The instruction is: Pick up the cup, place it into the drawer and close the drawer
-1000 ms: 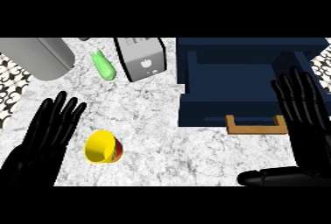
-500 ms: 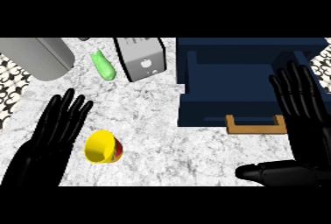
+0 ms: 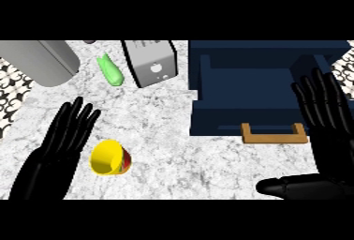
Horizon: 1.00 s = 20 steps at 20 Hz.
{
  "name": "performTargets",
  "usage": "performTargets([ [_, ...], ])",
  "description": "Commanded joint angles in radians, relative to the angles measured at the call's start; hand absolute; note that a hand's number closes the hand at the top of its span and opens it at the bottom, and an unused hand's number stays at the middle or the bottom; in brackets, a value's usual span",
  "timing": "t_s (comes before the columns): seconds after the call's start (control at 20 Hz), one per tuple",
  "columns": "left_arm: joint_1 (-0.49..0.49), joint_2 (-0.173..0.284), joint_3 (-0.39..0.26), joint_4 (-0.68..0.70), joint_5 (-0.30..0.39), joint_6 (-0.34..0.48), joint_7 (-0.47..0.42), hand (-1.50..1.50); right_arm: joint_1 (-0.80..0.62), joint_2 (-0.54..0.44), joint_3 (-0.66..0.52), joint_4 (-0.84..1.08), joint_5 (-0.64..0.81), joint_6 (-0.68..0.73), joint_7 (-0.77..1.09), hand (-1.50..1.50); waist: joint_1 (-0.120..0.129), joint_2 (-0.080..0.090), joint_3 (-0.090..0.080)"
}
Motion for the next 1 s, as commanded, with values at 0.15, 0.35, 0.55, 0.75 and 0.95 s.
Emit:
performTargets([
  [0.15, 0.029, -0.011, -0.011, 0.014, -0.037, 0.019, 0.018, -1.50, -0.062, -0.045, -0.080, -0.021, -0.067, 0.019, 0.080, -1.50, 0.001, 0.000, 0.000],
  [0.35, 0.120, 0.000, 0.010, 0.130, -0.070, -0.063, -0.153, -1.50, -0.023, -0.008, -0.032, -0.008, -0.005, 0.002, 0.018, -1.50, 0.002, 0.000, 0.000],
  [0.55, 0.069, 0.004, 0.051, 0.173, -0.074, -0.021, -0.112, -1.50, -0.053, -0.003, -0.033, -0.006, -0.008, -0.003, 0.027, -1.50, 0.001, 0.000, 0.000],
  [0.75, 0.120, 0.037, 0.117, 0.281, -0.064, -0.088, -0.255, -1.50, -0.066, -0.007, -0.043, 0.039, -0.004, 0.002, 0.019, -1.50, 0.003, 0.000, 0.000],
  [0.95, 0.070, 0.051, 0.146, 0.337, -0.080, -0.077, -0.230, -1.50, 0.010, -0.023, -0.038, -0.033, -0.029, 0.048, 0.027, -1.50, 0.000, 0.000, 0.000],
])
